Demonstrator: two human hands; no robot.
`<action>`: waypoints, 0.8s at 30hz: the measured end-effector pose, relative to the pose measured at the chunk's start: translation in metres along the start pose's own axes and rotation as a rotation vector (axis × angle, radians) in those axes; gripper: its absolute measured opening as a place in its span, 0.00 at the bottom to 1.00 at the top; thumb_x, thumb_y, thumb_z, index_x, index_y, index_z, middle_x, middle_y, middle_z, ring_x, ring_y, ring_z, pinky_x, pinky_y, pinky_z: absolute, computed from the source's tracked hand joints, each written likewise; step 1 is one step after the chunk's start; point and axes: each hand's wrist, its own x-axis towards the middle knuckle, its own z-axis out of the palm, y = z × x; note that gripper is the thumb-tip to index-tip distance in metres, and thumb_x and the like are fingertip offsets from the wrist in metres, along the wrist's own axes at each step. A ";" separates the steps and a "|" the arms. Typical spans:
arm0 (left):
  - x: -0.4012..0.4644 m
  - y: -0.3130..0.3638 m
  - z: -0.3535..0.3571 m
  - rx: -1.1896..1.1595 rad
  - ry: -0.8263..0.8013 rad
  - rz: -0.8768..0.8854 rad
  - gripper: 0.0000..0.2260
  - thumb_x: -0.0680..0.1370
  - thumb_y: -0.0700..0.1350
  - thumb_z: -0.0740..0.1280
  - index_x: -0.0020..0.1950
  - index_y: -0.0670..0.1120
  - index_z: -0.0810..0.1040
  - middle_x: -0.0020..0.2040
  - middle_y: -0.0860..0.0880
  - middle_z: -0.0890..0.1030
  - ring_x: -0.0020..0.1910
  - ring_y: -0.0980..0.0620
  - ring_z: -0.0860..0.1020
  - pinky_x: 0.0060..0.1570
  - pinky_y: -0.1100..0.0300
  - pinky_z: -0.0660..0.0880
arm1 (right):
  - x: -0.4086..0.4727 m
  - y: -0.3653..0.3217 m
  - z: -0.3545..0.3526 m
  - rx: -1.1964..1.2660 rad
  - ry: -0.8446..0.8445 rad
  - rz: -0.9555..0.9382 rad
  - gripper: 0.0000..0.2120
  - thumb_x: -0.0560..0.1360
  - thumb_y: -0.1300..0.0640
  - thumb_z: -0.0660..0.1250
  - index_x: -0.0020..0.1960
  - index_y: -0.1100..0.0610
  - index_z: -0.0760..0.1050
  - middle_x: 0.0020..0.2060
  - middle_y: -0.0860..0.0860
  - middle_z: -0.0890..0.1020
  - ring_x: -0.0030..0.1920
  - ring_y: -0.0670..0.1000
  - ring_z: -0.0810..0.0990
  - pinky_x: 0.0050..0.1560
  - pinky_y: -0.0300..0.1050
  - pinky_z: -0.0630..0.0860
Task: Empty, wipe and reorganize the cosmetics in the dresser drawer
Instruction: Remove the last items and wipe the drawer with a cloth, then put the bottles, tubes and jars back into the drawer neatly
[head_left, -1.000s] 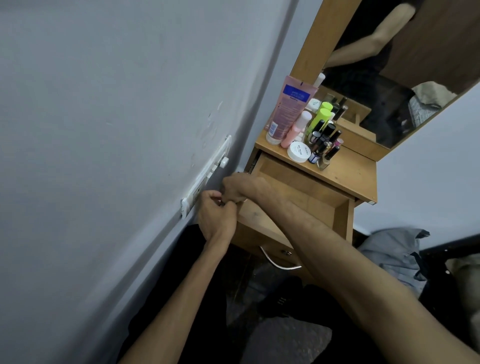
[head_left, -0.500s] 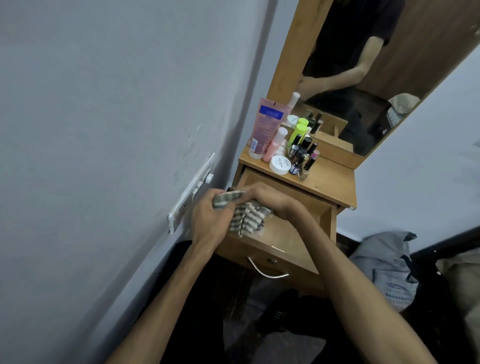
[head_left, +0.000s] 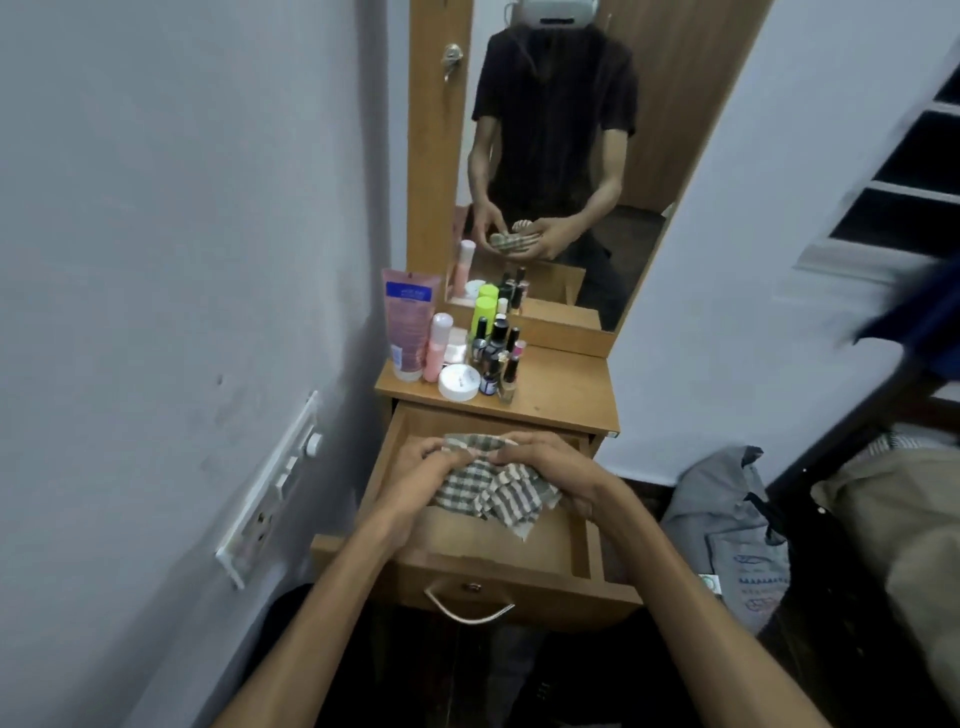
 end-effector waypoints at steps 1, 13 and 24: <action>0.001 0.001 0.006 -0.011 0.007 0.011 0.08 0.75 0.42 0.74 0.52 0.43 0.84 0.44 0.46 0.88 0.42 0.51 0.86 0.41 0.58 0.80 | -0.002 0.005 -0.005 0.001 -0.007 0.017 0.15 0.76 0.55 0.74 0.61 0.59 0.83 0.54 0.58 0.87 0.55 0.56 0.86 0.62 0.54 0.80; 0.050 0.049 0.093 -0.009 0.042 0.150 0.10 0.76 0.39 0.73 0.56 0.43 0.81 0.49 0.47 0.86 0.43 0.54 0.84 0.39 0.62 0.79 | -0.011 0.019 -0.098 0.314 0.297 -0.022 0.17 0.71 0.59 0.78 0.56 0.65 0.82 0.50 0.61 0.87 0.49 0.58 0.86 0.55 0.53 0.82; 0.142 0.121 0.183 0.525 0.037 0.438 0.06 0.75 0.40 0.69 0.48 0.50 0.80 0.50 0.50 0.81 0.45 0.51 0.80 0.40 0.58 0.74 | 0.024 -0.002 -0.156 0.318 0.474 -0.027 0.09 0.76 0.63 0.71 0.57 0.61 0.81 0.51 0.57 0.88 0.51 0.55 0.86 0.53 0.51 0.84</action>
